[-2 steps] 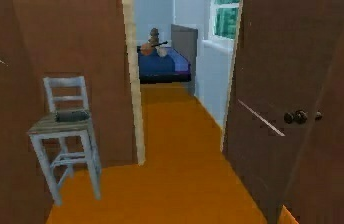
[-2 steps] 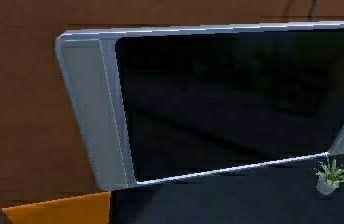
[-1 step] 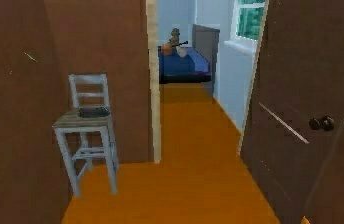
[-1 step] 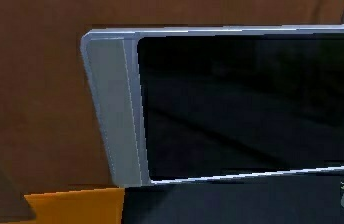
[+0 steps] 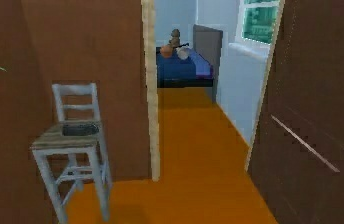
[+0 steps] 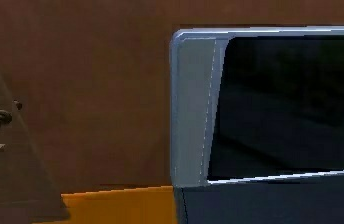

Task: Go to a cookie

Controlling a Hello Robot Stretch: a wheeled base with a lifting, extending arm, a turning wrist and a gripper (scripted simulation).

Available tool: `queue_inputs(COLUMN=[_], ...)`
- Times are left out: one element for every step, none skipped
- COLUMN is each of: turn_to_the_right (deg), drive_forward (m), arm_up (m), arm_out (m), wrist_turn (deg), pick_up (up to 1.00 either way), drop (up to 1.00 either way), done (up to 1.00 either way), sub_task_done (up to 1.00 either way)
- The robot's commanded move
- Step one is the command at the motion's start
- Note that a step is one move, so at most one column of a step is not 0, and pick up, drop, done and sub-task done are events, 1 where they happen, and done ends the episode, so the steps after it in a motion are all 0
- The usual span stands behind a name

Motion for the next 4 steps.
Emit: queue_inputs(turn_to_the_right=[12.0,0.0,9.0,0.0], drive_forward=[0.00,1.00,0.00,0.30], arm_up=[0.00,0.00,0.00,0.00], arm_out=[0.00,0.00,0.00,0.00], wrist_turn=[0.0,0.0,0.0,0.0], pick_up=[0.00,0.00,0.00,0.00], drop=[0.00,0.00,0.00,0.00], done=[0.00,0.00,0.00,0.00], sub_task_done=[0.00,0.00,0.00,0.00])
